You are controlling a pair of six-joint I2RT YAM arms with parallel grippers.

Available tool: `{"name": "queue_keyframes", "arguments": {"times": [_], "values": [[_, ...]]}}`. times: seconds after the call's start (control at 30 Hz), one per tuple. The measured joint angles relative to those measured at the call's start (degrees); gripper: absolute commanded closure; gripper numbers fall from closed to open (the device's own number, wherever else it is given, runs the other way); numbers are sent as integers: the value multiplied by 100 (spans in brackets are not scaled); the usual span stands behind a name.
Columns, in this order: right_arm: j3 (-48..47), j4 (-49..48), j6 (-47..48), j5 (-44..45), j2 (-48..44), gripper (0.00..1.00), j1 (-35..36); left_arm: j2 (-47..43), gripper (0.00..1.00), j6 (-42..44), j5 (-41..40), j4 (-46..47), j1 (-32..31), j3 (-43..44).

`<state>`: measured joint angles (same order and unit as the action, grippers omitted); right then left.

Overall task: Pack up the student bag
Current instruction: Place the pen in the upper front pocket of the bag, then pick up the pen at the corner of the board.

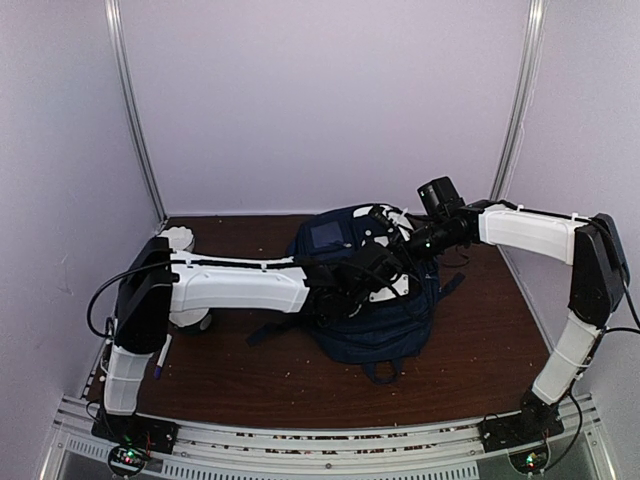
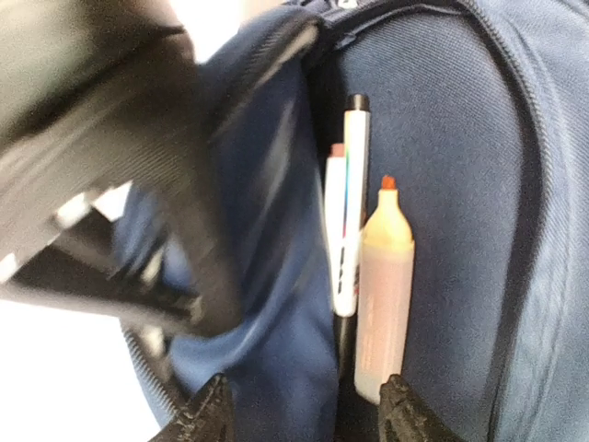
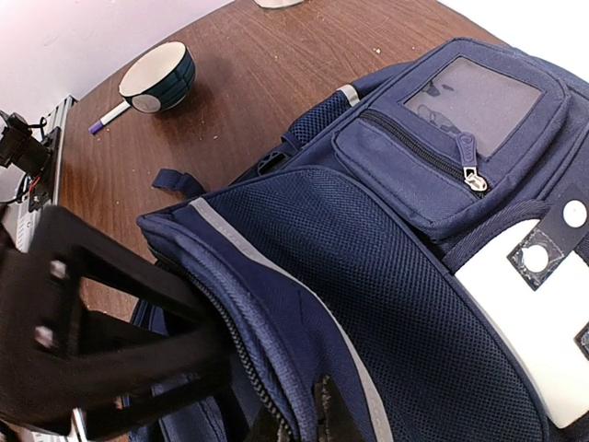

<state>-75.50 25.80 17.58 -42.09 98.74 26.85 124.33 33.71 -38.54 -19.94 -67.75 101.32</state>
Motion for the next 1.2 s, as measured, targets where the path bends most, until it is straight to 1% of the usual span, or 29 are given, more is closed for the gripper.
{"name": "queue_keyframes", "arguments": {"times": [0.07,0.27,0.33,0.37,0.43,0.57,0.63,0.7,0.73,0.87,0.97,1.1,1.2], "values": [[0,11,0,0,0,93,0,-219,44,-81,0,57,-37,-225],[0,24,2,-7,0,93,0,-1331,44,-518,-33,181,-291,-1394],[0,31,2,-9,0,93,0,-1786,37,-789,-94,166,-372,-1803],[0,33,2,-9,0,93,0,-1853,36,-929,-168,131,-378,-1967],[0,37,2,-13,0,93,0,-2339,35,-1209,-387,13,-376,-2199],[0,35,0,-22,13,93,0,-2778,28,-2120,-879,-715,-168,-2277],[-2,37,-2,-42,44,93,0,-2922,21,-2739,-986,-1290,111,-2277],[-4,59,-4,-76,87,93,0,-3067,4,-3296,-968,-1805,514,-2293],[-4,63,-4,-85,98,93,0,-3191,2,-3620,-929,-2072,796,-2330],[-13,87,-4,-120,105,93,0,-3976,2,-4599,-765,-2677,1967,-2660],[-20,103,-4,-122,105,93,0,-4721,7,-5095,-487,-2924,2791,-3038],[-24,105,-7,-129,105,93,0,-5268,12,-5490,160,-3167,3528,-3442],[-24,111,-11,-138,105,93,0,-5370,20,-5683,870,-3340,4157,-3738]]}}
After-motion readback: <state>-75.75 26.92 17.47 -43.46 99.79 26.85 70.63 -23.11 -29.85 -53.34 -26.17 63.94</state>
